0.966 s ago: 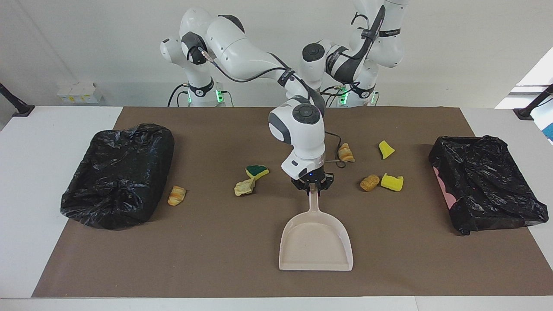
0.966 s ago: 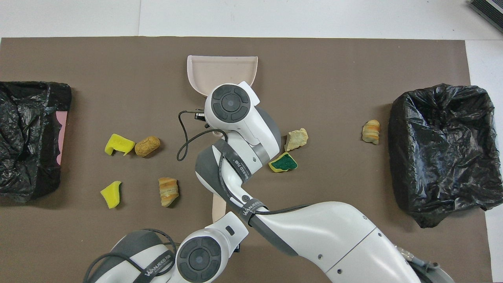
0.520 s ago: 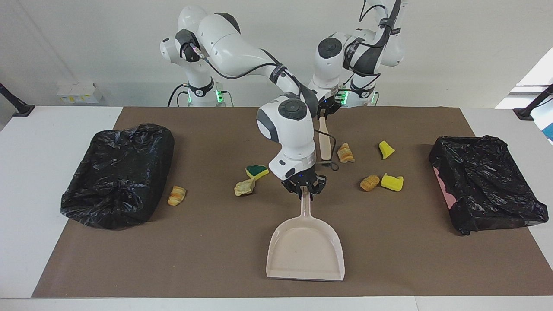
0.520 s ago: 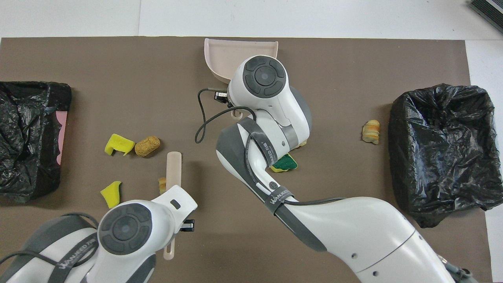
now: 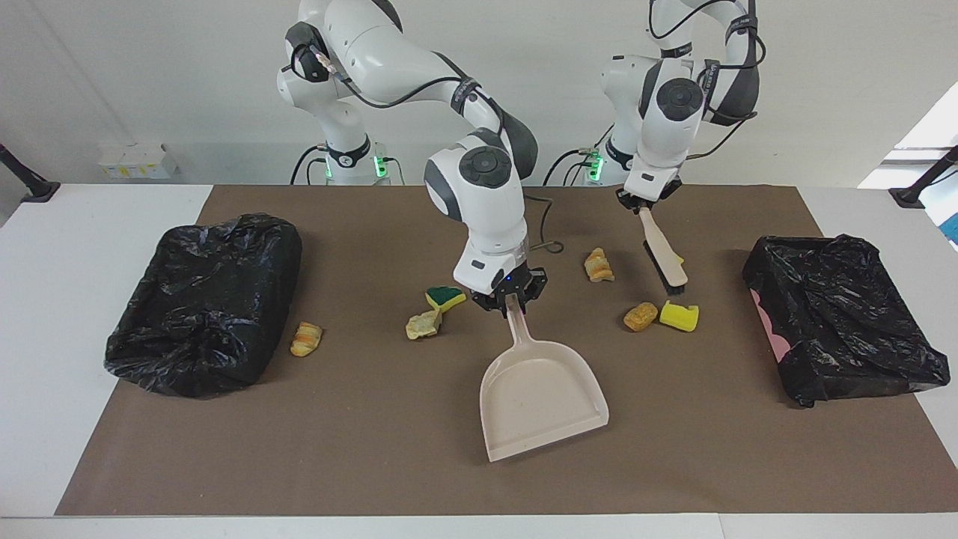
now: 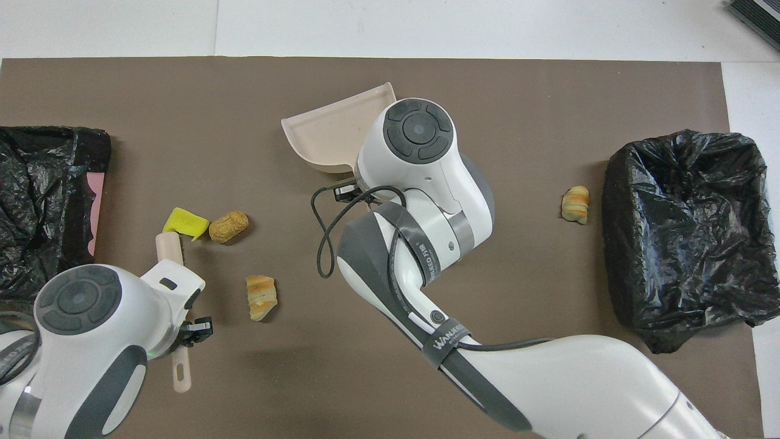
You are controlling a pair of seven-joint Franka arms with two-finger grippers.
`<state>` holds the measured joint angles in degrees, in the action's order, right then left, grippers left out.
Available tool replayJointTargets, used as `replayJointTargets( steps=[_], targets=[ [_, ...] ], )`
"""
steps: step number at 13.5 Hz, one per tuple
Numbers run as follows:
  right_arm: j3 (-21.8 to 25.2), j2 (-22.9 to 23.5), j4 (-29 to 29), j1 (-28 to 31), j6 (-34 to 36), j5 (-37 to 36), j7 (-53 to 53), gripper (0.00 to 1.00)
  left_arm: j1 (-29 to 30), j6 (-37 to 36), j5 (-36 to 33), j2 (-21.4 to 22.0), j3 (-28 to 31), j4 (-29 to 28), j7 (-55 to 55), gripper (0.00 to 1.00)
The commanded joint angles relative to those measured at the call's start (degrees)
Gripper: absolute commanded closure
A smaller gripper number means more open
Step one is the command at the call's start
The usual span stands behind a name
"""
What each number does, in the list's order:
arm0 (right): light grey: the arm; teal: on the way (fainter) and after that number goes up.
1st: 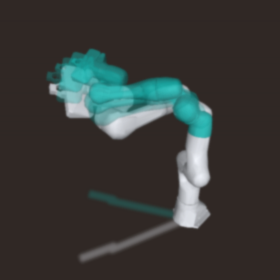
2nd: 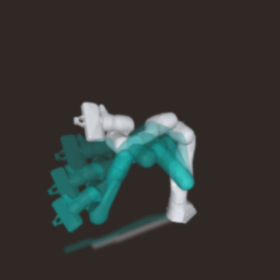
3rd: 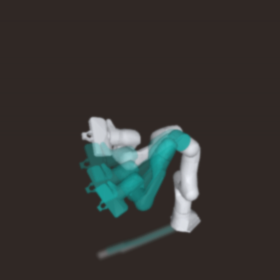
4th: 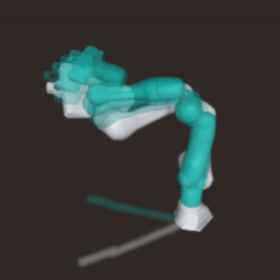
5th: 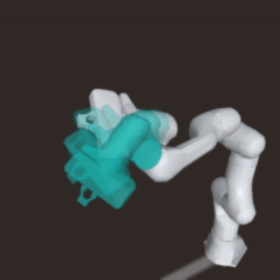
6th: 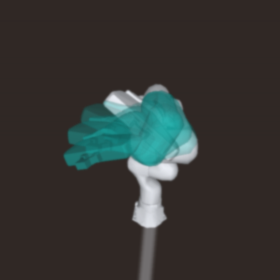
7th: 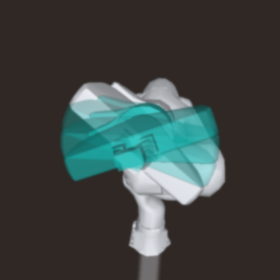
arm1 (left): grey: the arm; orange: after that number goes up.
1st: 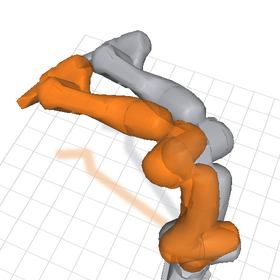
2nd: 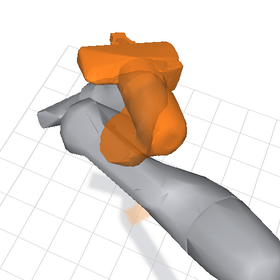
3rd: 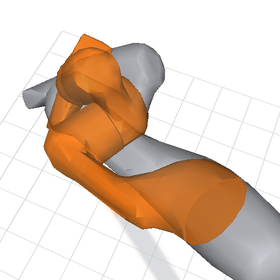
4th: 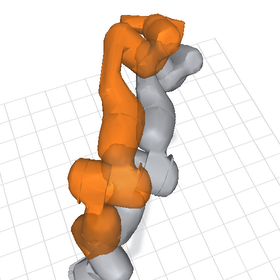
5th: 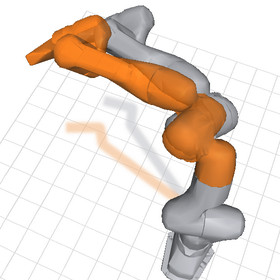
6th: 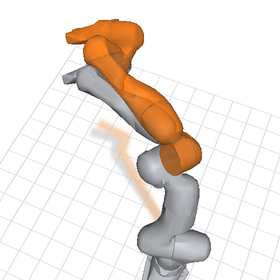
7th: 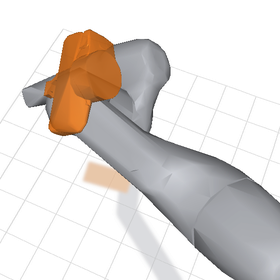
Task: Sweep and dump trash in bin
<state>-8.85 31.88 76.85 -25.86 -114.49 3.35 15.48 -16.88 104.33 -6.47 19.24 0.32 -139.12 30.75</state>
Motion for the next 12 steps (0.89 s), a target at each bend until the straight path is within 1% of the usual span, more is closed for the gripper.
replayJointTargets(
  steps=[1, 5, 7, 9, 11, 12],
  targets=[
    [-1.00, -4.28, 4.36, 1.78, 3.90, 4.02, -11.92, 1.00, 4.30, -2.63, -1.53, 2.90, -0.67, -2.20, 0.63, 1.00],
    [-0.91, -6.04, 4.45, 4.15, 12.87, 3.94, -34.75, 1.00, 8.26, -4.13, -1.97, 9.40, -0.76, -9.14, 0.72, 1.00],
    [-0.82, -6.91, 4.97, 5.20, 15.16, 3.86, -47.66, 1.00, 7.92, -5.18, -1.97, 9.77, -0.93, -9.86, 5.86, 1.00],
    [-0.73, -8.67, 7.68, 5.65, 15.17, 2.98, -58.58, 1.00, 7.21, -4.75, -1.88, 9.33, -1.11, -12.13, 8.53, 1.00],
    [-0.73, -11.39, 13.29, 5.56, 12.38, 0.44, -64.40, 1.00, 5.81, -4.40, -1.18, 9.15, -1.11, -12.84, 8.54, 1.00],
    [-0.73, -12.62, 15.93, 5.56, 11.05, -0.27, -67.39, 1.00, 4.15, -4.40, -0.05, 9.15, -1.11, -12.85, 9.32, 1.00]
  ],
)
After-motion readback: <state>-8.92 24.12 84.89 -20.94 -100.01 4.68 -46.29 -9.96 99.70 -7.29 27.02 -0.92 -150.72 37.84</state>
